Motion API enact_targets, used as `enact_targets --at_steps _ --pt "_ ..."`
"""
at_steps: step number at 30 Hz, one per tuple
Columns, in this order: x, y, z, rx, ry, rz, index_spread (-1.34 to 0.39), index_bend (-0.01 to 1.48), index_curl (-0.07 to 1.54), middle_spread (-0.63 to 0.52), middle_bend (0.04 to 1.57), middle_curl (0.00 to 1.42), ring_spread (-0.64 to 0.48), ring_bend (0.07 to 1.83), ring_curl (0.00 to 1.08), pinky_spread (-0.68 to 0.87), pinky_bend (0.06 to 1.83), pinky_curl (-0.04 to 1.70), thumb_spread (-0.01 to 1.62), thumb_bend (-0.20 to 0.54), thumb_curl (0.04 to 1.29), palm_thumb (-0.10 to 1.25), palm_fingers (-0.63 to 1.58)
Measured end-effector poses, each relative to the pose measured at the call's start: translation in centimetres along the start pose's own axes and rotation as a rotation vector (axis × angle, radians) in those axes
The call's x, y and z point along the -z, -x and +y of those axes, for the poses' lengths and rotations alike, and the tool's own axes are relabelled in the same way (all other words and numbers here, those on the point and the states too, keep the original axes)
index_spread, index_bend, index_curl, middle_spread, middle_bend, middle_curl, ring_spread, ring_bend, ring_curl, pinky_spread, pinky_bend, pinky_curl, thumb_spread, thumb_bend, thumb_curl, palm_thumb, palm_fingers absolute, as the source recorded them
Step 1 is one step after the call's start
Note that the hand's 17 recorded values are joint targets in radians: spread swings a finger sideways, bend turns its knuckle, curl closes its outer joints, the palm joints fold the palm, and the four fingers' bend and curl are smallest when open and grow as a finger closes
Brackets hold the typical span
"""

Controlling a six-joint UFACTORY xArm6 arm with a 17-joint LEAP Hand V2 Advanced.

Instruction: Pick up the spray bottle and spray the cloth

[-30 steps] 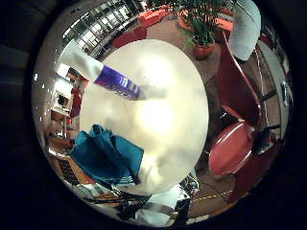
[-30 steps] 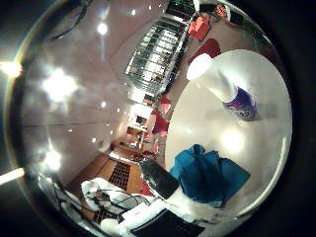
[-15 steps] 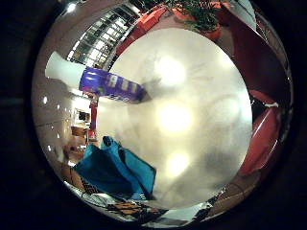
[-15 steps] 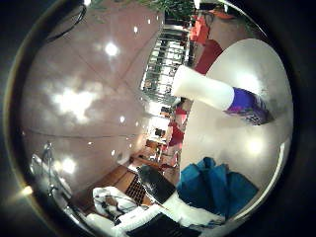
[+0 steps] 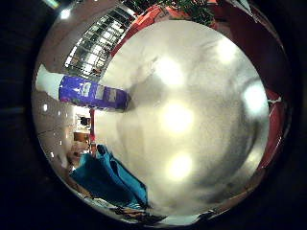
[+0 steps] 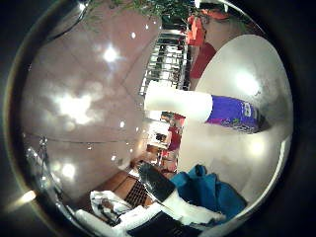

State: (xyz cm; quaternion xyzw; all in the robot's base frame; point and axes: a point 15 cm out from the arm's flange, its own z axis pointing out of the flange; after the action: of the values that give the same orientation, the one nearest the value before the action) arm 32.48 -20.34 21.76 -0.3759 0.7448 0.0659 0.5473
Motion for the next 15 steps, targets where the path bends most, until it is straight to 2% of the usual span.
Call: enact_targets --at_steps 15 --pt "-5.0 2.7 -0.5 0.034 0.051 -0.020 -0.06 0.16 0.27 0.22 0.24 0.34 0.22 0.43 0.25 0.36 0.37 0.30 1.03 -0.025 0.28 0.40 0.11"
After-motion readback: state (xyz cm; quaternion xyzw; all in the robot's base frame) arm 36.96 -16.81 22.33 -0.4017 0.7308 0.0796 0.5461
